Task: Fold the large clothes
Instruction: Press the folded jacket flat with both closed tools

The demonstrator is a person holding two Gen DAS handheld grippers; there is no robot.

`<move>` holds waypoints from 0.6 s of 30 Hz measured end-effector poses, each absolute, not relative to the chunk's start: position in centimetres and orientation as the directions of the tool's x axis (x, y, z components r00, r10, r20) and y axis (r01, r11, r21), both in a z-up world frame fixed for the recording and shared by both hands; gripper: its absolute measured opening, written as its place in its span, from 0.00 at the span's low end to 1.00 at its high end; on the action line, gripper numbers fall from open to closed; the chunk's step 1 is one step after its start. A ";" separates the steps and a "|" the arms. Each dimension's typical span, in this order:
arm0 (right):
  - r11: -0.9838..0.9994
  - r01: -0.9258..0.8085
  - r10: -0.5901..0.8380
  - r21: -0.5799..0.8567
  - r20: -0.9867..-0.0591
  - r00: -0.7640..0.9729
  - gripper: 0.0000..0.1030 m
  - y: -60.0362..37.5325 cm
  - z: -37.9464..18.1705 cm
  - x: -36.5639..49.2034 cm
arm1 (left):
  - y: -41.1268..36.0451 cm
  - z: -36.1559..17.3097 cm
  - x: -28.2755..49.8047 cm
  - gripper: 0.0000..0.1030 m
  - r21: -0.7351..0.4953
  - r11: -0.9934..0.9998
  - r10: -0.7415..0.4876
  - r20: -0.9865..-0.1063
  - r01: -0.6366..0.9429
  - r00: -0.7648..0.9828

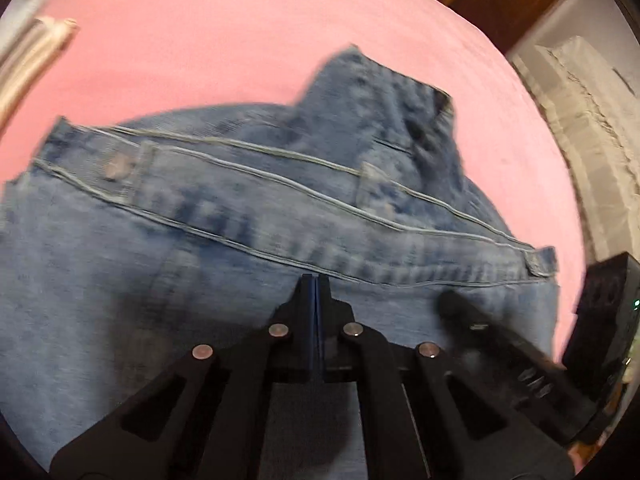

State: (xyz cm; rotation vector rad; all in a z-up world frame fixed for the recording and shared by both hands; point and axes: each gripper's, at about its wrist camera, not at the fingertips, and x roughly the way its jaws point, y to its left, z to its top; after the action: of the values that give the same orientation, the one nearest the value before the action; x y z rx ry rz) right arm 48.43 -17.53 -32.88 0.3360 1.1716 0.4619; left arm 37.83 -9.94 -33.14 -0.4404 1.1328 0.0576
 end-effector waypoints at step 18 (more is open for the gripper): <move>0.982 0.159 0.022 0.105 -0.890 0.455 0.00 -33.7 -29.3 48.6 | 5.1 -33.4 35.3 0.01 -0.171 0.799 0.109 -0.901 -0.576 0.419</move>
State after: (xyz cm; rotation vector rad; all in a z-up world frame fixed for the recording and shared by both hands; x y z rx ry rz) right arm 48.65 -33.73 -29.32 0.1829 1.0966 -0.0850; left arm 35.32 5.07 -33.40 -0.5041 1.0594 0.4529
